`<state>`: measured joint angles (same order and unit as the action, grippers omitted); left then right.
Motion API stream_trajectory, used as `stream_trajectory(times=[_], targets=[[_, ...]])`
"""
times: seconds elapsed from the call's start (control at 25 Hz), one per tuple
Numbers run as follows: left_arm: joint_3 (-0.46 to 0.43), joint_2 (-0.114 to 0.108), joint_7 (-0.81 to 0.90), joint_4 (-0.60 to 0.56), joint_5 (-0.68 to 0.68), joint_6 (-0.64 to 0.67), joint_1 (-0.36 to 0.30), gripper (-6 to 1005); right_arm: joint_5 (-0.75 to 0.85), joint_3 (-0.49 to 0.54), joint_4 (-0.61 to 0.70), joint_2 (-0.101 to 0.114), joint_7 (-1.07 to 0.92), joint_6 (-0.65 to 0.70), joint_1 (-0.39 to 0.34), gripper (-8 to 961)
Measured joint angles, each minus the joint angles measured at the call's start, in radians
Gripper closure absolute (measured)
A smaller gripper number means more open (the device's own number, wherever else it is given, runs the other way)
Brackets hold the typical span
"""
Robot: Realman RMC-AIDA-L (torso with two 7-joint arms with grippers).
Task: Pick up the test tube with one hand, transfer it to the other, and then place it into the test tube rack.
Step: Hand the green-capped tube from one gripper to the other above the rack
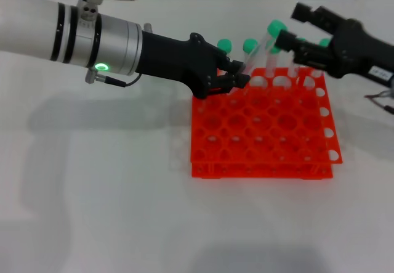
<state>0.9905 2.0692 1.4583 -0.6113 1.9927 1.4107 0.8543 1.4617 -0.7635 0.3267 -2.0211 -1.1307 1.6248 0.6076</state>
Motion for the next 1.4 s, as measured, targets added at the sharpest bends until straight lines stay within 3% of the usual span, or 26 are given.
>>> stream_trajectory(times=[0.36,1.16,1.4], targets=[[0.004,0.004,-0.002,-0.001,-0.001,-0.001,-0.006,807,-0.026,-0.001,-0.106,-0.006,0.071,0.02,0.029,97],[0.003,0.007,-0.027,0.006,-0.013,-0.001,-0.012,801,-0.053,0.009,-0.17,-0.007,0.12,-0.022,0.04,99],[0.003,0.007,-0.027,0.005,-0.014,-0.001,-0.012,799,-0.055,0.01,-0.17,-0.007,0.124,-0.031,0.038,208]])
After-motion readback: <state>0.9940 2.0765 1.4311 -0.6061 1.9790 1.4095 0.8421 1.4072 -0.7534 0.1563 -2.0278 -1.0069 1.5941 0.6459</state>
